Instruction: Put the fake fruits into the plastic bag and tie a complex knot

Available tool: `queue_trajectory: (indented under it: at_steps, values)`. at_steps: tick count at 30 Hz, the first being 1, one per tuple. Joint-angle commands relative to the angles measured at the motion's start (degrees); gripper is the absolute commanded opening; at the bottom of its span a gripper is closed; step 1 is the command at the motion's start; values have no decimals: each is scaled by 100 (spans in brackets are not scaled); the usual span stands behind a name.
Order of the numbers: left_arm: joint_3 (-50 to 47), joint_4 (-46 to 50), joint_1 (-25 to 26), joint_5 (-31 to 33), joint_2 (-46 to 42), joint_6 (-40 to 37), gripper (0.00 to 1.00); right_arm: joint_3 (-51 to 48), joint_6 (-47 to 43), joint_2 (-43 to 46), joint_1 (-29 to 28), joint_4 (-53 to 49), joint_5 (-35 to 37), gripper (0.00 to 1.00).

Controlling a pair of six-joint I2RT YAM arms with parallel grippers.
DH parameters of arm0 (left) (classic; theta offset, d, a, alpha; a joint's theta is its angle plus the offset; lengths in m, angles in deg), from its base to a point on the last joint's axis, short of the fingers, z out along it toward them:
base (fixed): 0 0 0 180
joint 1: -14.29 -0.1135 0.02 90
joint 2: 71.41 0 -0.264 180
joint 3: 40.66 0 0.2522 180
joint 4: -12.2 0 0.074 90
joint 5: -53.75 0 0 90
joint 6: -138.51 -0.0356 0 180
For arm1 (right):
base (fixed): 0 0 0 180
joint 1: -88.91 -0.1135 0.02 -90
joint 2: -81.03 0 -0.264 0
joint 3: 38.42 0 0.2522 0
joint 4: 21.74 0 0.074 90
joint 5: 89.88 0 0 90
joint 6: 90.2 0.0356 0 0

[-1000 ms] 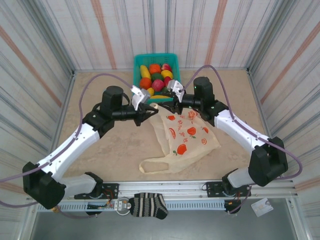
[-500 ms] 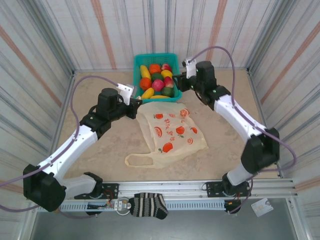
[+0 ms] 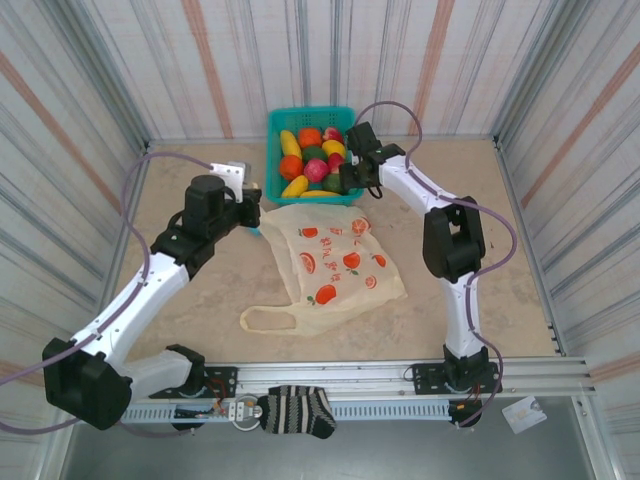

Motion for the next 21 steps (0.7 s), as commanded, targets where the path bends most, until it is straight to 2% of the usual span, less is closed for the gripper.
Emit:
queue_trajectory:
  at_steps: [1,4,10,15,19,21]
  values:
    - [-60,47,-59,206,-21,218,0,112,381,28,235,-471,511,68]
    - [-49,72,-113,272,7,283,0,56,318,79,430,-451,914,68]
    - [-42,91,-221,304,37,354,0,96,310,123,1157,-605,1094,68]
    - [-38,98,-240,349,42,339,0,92,418,310,1693,-785,1694,69]
    - [-34,124,-250,399,43,326,0,-339,394,881,1720,-446,1996,68]
    - [-33,118,-257,400,48,332,0,-640,339,1245,1584,-147,1676,67]
